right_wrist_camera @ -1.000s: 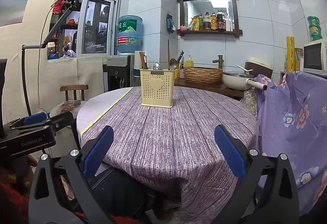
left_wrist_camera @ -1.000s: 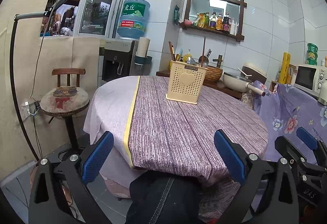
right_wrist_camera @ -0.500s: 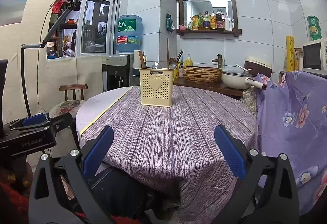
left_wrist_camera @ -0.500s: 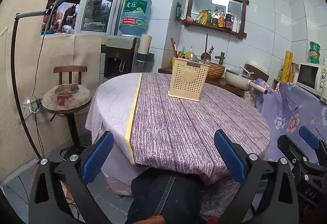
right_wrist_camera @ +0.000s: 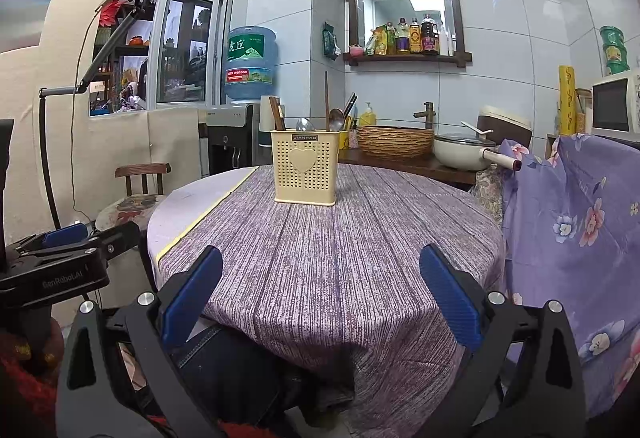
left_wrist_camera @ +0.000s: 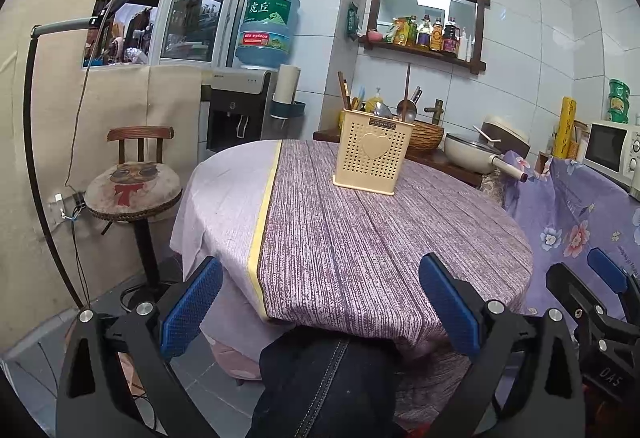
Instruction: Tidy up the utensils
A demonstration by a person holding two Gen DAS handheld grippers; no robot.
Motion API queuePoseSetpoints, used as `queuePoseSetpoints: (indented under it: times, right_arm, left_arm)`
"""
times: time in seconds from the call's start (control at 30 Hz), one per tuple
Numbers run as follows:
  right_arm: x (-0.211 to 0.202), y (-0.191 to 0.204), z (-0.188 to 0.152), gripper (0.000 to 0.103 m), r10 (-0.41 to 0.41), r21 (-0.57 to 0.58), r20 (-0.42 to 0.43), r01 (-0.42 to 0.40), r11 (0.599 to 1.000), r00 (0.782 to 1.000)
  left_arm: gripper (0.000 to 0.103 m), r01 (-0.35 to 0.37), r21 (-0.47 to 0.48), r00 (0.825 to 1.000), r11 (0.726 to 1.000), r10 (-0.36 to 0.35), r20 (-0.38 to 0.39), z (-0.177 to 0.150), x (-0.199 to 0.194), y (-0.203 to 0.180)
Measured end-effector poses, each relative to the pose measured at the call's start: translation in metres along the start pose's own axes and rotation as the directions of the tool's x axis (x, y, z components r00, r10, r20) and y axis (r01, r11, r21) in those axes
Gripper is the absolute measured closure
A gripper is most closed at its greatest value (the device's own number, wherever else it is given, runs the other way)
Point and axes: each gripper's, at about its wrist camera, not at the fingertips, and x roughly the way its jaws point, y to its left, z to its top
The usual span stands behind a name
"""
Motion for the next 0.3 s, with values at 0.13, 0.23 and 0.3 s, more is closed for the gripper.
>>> queuePoseSetpoints:
  times: [0.13,0.23,0.3]
  right_arm:
    - [0.0003,0.0000,-0.0004,0.006,-0.001,0.001,-0.001,0.001,1.000,1.000]
    - [0.0002,-0.0001,-0.0002,0.006,0.000,0.000,-0.001,0.000,1.000,1.000]
    - [0.0005,-0.0001,-0.0008,0.006,0.001,0.000,-0.002,-0.001,1.000,1.000]
  left_arm:
    - [0.006,-0.002,0.002,1.000,1.000,0.002,0.003,-0.0001,0.0000,-0.0003]
    - [0.006,-0.003,0.000,1.000,1.000,0.003,0.001,-0.0003,0.0002,0.0003]
    - [0.006,-0.003,-0.003,1.000,1.000,0.003,-0.002,0.0002,0.0004,0.0008]
